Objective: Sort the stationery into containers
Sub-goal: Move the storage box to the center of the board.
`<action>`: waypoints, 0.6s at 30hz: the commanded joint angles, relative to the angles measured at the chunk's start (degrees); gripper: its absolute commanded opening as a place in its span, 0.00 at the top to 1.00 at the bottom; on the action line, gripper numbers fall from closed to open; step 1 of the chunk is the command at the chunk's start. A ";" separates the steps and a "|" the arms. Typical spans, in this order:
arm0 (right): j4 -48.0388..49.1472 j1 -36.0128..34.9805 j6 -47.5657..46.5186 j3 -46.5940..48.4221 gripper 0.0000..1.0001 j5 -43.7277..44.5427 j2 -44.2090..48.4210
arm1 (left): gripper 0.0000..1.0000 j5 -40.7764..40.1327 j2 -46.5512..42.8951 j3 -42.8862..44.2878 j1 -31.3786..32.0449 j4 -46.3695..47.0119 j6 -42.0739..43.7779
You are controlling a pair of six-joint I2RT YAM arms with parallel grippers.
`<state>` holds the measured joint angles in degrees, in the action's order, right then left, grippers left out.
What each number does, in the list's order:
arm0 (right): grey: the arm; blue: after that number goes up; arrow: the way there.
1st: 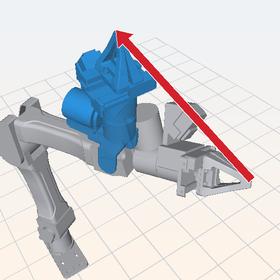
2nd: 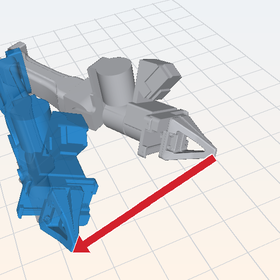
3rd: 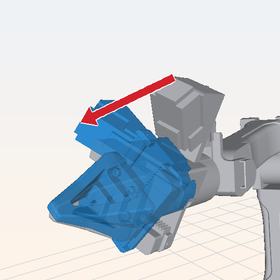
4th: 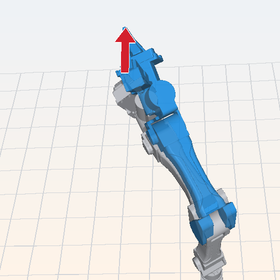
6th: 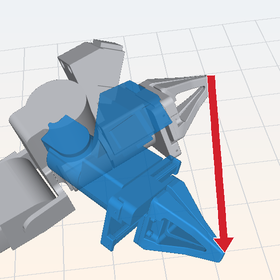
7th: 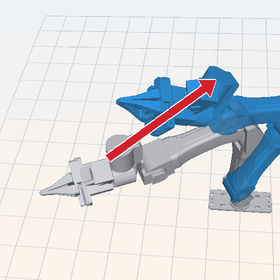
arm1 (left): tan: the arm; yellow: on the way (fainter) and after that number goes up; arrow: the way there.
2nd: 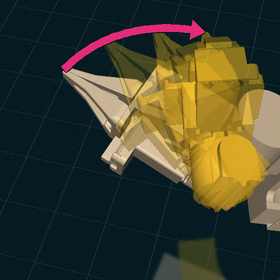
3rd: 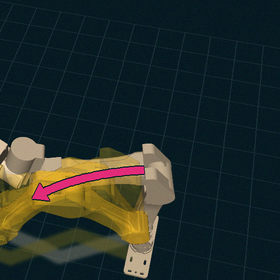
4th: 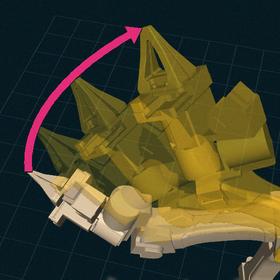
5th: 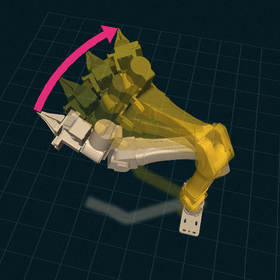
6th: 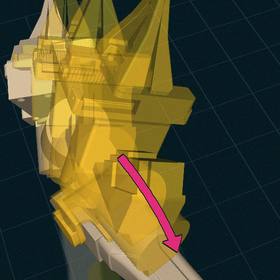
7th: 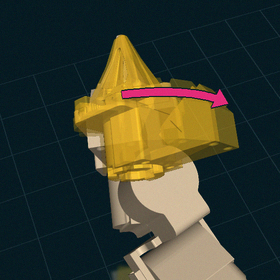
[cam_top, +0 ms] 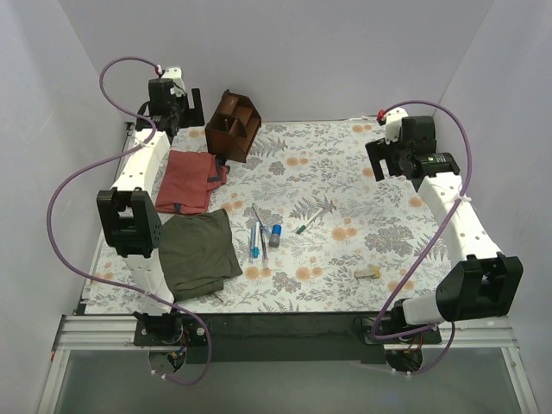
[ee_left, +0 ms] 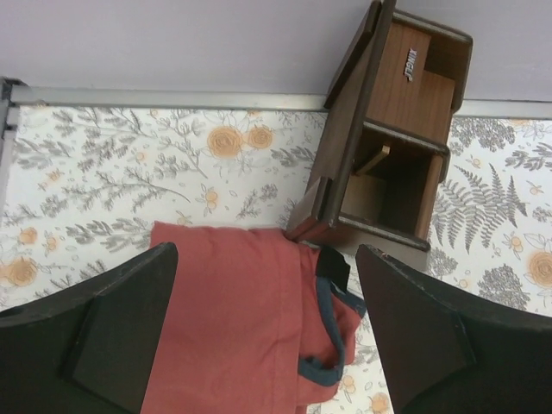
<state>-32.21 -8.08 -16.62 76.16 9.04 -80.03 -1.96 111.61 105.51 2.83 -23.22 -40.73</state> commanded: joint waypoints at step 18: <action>-7.34 -0.36 -2.80 14.54 0.13 -22.66 -10.06 | 0.45 15.66 16.53 21.93 -0.37 -8.86 8.04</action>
<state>-36.86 -8.34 -19.25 86.91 -8.23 -89.01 6.72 128.35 128.18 2.74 -30.17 -32.01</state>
